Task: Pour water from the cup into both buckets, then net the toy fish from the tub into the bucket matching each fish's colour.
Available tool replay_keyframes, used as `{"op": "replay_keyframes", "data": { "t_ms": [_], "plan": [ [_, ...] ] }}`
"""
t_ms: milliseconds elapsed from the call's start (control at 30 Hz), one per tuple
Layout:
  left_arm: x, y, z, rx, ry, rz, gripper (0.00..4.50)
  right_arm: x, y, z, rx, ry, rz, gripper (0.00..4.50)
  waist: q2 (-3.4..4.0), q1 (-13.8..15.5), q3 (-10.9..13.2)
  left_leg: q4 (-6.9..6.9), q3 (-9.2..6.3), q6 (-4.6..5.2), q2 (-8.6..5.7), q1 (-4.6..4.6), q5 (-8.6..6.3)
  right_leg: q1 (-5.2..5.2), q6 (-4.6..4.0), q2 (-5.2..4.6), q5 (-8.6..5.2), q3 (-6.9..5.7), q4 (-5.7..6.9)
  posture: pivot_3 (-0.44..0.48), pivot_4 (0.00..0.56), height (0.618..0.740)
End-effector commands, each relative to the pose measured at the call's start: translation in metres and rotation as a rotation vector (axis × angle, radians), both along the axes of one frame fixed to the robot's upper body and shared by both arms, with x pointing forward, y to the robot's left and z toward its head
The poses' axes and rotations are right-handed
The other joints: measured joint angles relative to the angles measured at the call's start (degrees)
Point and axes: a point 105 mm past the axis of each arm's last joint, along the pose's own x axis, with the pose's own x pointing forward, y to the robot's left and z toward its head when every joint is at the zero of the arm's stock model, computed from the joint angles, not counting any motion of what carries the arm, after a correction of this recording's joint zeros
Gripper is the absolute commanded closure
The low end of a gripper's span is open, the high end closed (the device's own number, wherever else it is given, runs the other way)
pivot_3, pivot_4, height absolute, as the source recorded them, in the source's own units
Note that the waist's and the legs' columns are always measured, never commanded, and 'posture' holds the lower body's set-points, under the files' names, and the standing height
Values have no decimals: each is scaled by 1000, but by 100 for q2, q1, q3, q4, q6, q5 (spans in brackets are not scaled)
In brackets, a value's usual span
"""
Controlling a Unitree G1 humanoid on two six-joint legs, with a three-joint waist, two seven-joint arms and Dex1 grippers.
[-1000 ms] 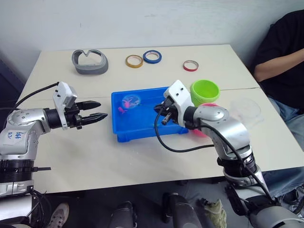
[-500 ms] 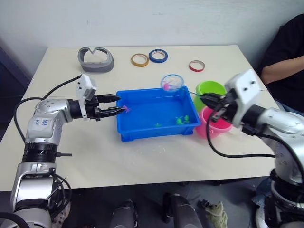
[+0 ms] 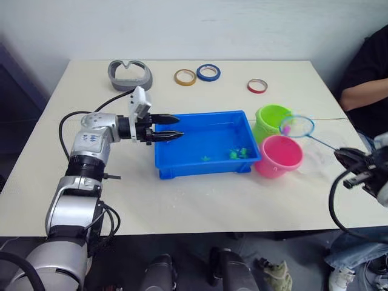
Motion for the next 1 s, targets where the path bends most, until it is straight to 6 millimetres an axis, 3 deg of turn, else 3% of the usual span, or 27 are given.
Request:
{"op": "replay_keyframes", "data": {
  "t_ms": [33, 333, 467, 633, 1000],
  "plan": [
    [1, -5, 9, 11, -45, -26, 1530, -6, 23, 12, -215, -90, 72, 4500, 0, -15, 0, 4, 1, 10, 0, 0, -6, 0, 1, -1, 1, 3, 3, 0, 150, 713],
    [2, -6, 7, 17, -43, -37, 1530, -4, 34, -9, -654, -122, 151, 4500, -1, 5, 0, 17, -1, 10, -2, 0, -4, 0, 6, 1, 3, 4, 9, 0, 150, 713],
    [0, -8, 5, 17, -42, -46, 1530, 6, 31, -12, -1002, -207, 195, 4500, -1, -5, 0, 23, 8, 0, -9, -2, 4, 1, 16, -2, 9, 14, 3, 0, 150, 713],
    [0, -6, 5, 16, -44, -45, 1530, 11, 26, -21, -1318, -300, 229, 4500, -2, 2, 1, 23, 7, -1, -8, -3, 4, 3, 19, 1, 10, 13, -2, 0, 150, 713],
    [-2, -1, 5, 15, -52, -32, 1530, 7, 14, -44, -1700, -352, 260, 4500, -2, -3, 1, 28, 17, -6, -8, 0, 8, 3, 20, 4, 11, 21, 3, 0, 150, 713]
  ]
}}
